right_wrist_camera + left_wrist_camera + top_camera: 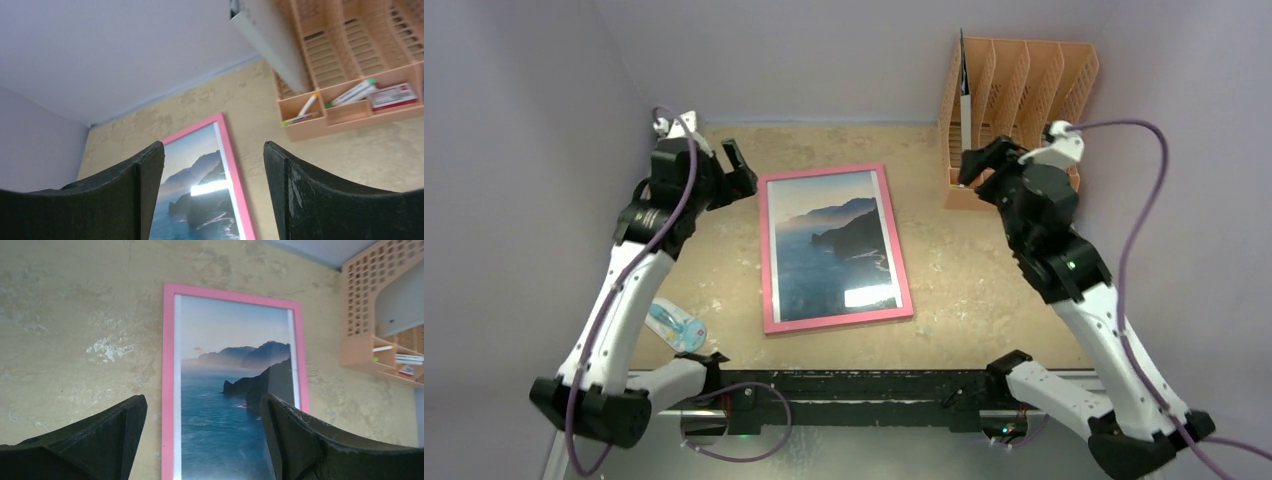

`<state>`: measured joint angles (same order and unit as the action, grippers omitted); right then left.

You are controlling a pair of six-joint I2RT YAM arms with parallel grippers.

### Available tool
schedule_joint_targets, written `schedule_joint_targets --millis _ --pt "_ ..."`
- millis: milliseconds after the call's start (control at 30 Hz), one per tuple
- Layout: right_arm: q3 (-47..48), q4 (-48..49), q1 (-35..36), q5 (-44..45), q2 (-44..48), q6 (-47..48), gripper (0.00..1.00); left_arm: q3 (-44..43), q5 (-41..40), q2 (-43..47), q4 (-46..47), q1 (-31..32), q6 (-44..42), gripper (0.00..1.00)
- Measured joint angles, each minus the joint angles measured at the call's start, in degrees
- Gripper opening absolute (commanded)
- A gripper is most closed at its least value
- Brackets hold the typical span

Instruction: Put the photo into the frame

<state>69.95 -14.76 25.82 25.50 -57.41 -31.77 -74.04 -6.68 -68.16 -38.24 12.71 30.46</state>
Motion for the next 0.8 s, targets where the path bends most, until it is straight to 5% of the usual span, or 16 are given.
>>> schedule_joint_targets --millis 433,800 --pt "2.6 -11.7 0.0 20.1 22.1 2.4 0.74 1.5 -4.9 25.7 -4.9 0.0 -3.3 0.88" --pt "4.8 -17.7 -0.1 21.9 23.4 1.7 0.74 -3.9 -10.5 34.6 -13.9 0.0 -3.2 0.89"
